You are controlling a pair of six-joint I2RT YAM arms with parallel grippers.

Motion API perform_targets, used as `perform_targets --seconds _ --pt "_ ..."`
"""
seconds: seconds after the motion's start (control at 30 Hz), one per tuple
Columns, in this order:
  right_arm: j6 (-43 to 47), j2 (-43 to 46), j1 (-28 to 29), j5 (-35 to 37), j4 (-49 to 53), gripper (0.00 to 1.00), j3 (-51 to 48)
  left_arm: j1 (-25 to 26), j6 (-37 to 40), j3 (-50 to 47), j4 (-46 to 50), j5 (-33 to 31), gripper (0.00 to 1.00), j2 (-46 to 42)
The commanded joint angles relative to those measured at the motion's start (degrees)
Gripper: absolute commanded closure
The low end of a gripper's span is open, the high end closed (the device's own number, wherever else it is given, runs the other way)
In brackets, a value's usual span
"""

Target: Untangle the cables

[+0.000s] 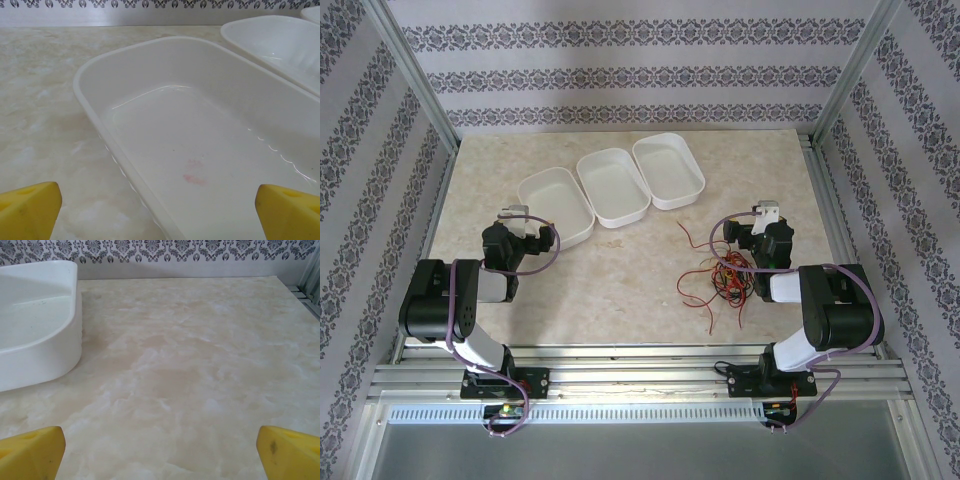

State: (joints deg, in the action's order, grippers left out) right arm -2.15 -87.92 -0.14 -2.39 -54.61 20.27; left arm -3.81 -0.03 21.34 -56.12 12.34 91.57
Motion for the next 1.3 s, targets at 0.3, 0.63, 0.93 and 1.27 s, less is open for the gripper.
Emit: perform_targets --seconds 0.3,0.63,0.93,1.27 --pt "-1.2 6.5 -0.1 4.1 -0.2 0.02 -2.2 0.3 -1.9 -1.5 8.5 -5.3 0.01 -14.4" --pt "-8.9 29.6 0.1 16.6 20.5 0.02 -4.2 4.1 -10.5 5.7 24.0 -2.8 0.01 -27.7" --pt "-15.2 42.4 1.6 19.7 58.4 0.02 7.3 22.3 -8.3 15.1 29.2 -6.6 0.01 -22.6" --pt "-23.0 39.6 3.9 15.6 87.2 0.08 19.2 37.7 -2.3 33.8 33.6 0.5 0.01 -2.0"
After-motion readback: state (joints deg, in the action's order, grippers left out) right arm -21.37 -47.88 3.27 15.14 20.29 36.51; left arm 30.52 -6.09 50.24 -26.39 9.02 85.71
